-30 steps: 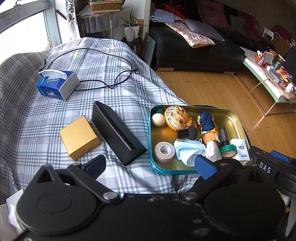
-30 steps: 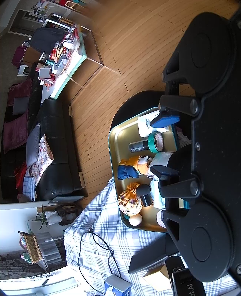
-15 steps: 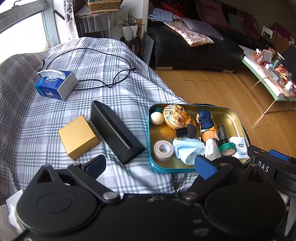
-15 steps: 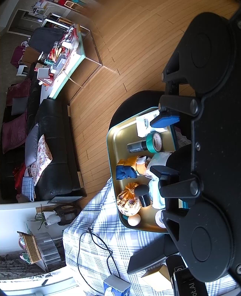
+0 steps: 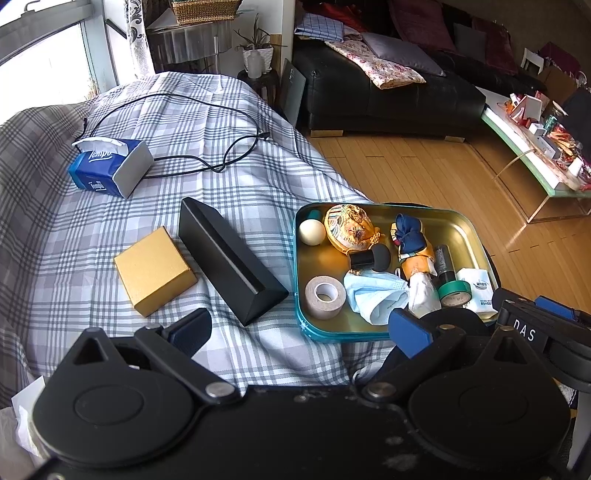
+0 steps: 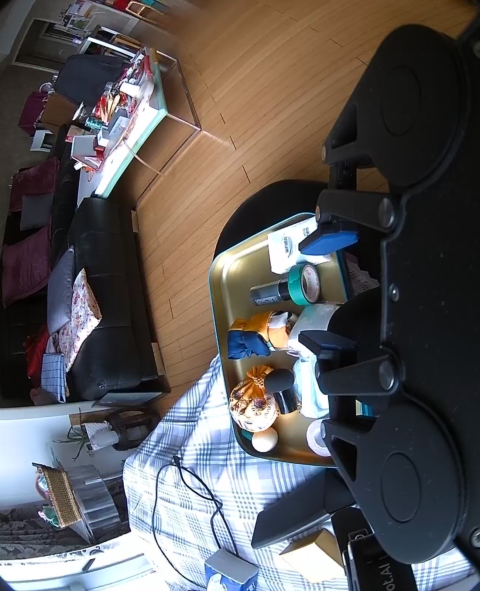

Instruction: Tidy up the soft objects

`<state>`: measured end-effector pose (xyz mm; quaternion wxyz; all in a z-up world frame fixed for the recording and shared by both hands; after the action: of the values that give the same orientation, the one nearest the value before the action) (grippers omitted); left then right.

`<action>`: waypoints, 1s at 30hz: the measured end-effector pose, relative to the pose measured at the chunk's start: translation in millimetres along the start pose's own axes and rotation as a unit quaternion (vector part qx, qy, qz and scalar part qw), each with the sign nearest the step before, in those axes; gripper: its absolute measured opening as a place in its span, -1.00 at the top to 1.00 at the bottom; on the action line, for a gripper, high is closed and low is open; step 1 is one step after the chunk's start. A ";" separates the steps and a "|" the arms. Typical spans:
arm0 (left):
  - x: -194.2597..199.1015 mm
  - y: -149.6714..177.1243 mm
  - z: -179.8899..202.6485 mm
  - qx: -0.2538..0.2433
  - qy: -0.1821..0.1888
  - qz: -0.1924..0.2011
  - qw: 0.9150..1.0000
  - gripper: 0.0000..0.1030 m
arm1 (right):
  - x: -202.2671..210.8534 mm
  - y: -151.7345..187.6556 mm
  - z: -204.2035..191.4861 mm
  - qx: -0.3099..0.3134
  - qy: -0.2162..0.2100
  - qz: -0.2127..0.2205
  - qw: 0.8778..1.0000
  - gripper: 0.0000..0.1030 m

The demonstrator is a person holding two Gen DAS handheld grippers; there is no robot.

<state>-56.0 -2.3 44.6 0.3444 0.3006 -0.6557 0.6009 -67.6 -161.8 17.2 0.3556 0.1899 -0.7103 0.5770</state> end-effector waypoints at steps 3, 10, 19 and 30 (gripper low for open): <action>-0.2 0.9 0.3 -0.002 0.001 0.000 1.000 -0.98 | -0.1 -0.6 0.2 0.000 0.000 0.000 1.000 0.08; -0.8 1.5 -0.1 -0.003 0.001 -0.002 1.000 -0.99 | -0.2 -0.7 0.5 -0.001 0.000 -0.002 1.000 0.08; -2.2 2.3 -0.2 -0.005 0.002 -0.005 1.000 -0.98 | -0.6 -1.0 0.6 -0.002 0.000 -0.003 1.000 0.08; -3.8 2.1 -1.4 -0.007 0.001 -0.008 1.000 -0.98 | -2.5 0.8 0.8 -0.002 -0.001 -0.005 1.000 0.08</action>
<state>-55.3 -0.7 40.3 0.3517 0.3027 -0.6573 0.5938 -66.7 -162.7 14.7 0.3581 0.1934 -0.7111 0.5733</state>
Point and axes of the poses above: each gripper's, at about its wrist camera, not at the fingertips, and x roughly against the way its jaws point, z to its right, y to its underside, the point moved 1 cm from there along -x, roughly the way its jaws point, and after that the axes turned 7 degrees about -y, right-handed, at the moved point
